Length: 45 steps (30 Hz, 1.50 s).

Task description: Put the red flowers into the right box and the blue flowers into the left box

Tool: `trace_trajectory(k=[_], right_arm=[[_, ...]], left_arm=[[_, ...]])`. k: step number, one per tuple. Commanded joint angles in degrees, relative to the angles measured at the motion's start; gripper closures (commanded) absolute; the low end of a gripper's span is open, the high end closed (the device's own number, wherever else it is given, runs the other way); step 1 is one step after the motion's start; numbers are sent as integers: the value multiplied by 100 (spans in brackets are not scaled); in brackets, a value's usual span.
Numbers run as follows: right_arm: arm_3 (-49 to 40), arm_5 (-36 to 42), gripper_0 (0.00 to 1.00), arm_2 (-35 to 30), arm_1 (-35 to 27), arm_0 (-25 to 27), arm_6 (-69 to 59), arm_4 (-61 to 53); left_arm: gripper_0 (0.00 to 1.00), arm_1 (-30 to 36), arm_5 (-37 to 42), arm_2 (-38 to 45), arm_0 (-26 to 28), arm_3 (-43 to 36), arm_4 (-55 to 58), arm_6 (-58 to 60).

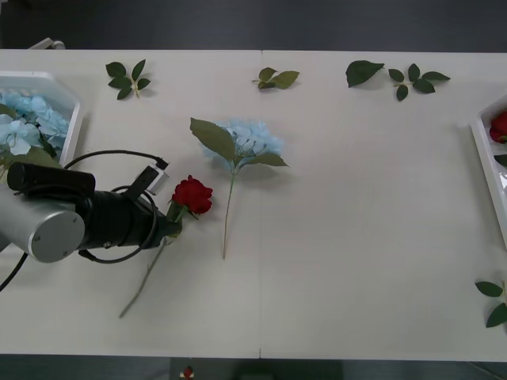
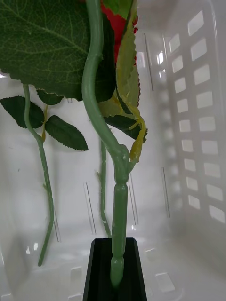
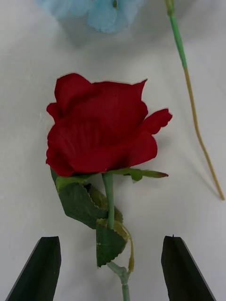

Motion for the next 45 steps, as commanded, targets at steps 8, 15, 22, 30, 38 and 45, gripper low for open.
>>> trace_trajectory(k=[8, 15, 22, 30, 38, 45], right_arm=[[141, -382, 0, -79, 79, -78, 23, 77], [141, -426, 0, -79, 96, -87, 6, 51], [114, -356, 0, -79, 96, -87, 50, -169], [-105, 22, 0, -88, 96, -78, 102, -863], [-633, 470, 0, -79, 131, -78, 287, -2137], [-1169, 664, 0, -88, 439, -78, 964, -3447]], left_arm=[[37, -165, -946, -492, -116, 491, -698, 245], [37, -428, -955, -501, -160, 693, -1085, 236], [97, -481, -955, -492, -186, 711, -1129, 228], [100, -507, -964, -492, -203, 702, -1059, 245], [100, -226, -938, -299, -203, 175, -478, 386], [100, 38, -243, 448, -203, -555, 655, 447]])
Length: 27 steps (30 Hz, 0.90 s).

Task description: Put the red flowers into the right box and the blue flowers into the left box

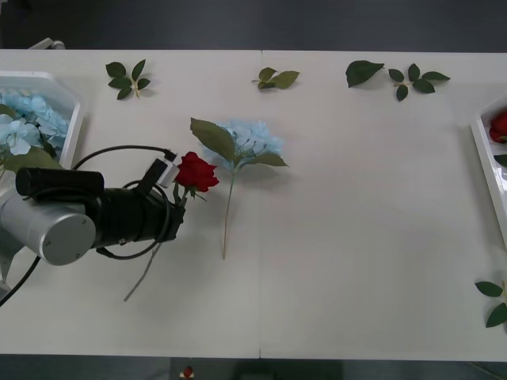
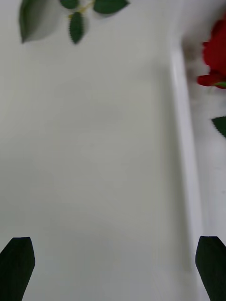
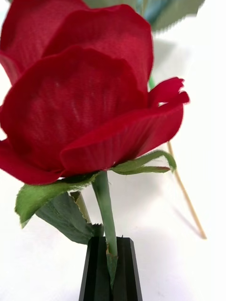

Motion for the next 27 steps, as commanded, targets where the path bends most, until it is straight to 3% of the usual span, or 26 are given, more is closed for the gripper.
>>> trace_trajectory(k=[1, 9, 17, 27], right_arm=[[-267, 37, 0, -88, 303, -78, 863, -677], [-979, 151, 0, -88, 1041, -87, 2067, -1451], [-1981, 195, 0, -114, 1736, -96, 2841, -1679], [-2491, 863, 0, -141, 2500, -131, 3157, -1899]], left_arm=[[100, 224, 292, 535, -169, -532, 601, 264], [100, 251, 301, 1229, -274, -514, 3062, -106], [100, 233, 301, 1299, -547, 92, 5839, -1547], [100, -189, -244, 807, -828, 285, 7263, -3103]])
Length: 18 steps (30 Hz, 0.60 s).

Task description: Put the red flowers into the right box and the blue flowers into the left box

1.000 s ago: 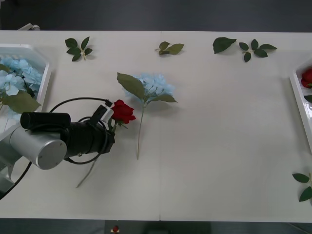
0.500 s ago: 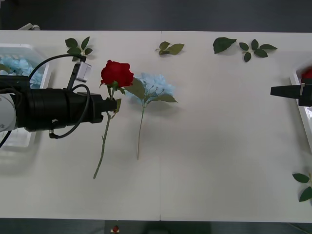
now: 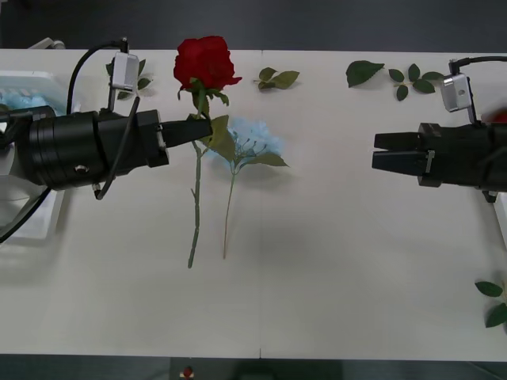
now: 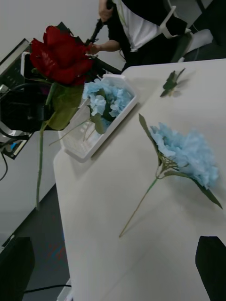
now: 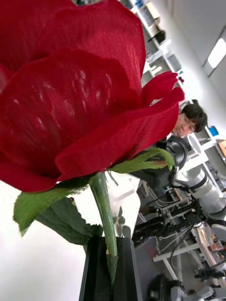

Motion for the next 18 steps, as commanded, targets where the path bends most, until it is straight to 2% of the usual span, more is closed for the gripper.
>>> trace_trajectory(k=[1, 9, 18], right_arm=[[-232, 414, 0, -140, 211, -153, 228, -98], [-232, 1117, 0, -149, 571, -259, 316, -142], [-311, 1213, 0, -149, 1108, -259, 404, 183]], left_arm=[[100, -346, -435, -210, -203, -75, 401, -783], [100, -768, -1182, -694, -352, -75, 753, -1486], [100, -1295, -1525, -843, -467, -75, 753, -1635]])
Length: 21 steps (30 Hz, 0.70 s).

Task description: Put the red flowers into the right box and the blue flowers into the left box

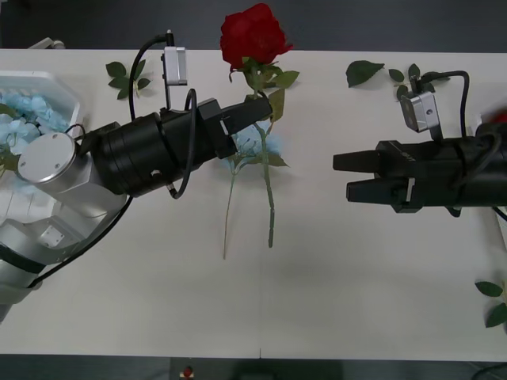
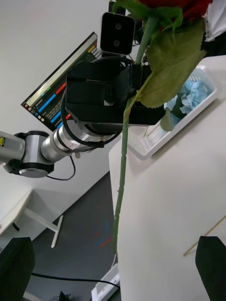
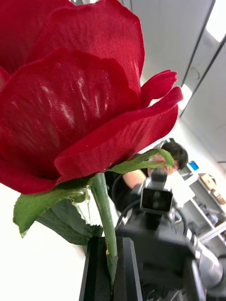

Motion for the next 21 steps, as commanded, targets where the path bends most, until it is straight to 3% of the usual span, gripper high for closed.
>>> trace_trajectory(k=[1, 21], right_arm=[[-239, 10, 0, -146, 177, -106, 268, 250], [-274, -25, 0, -120, 959, -167, 330, 733]], left_arm=[[100, -309, -129, 43, -183, -77, 72, -266], [100, -986, -639, -195, -209, -77, -411, -328]])
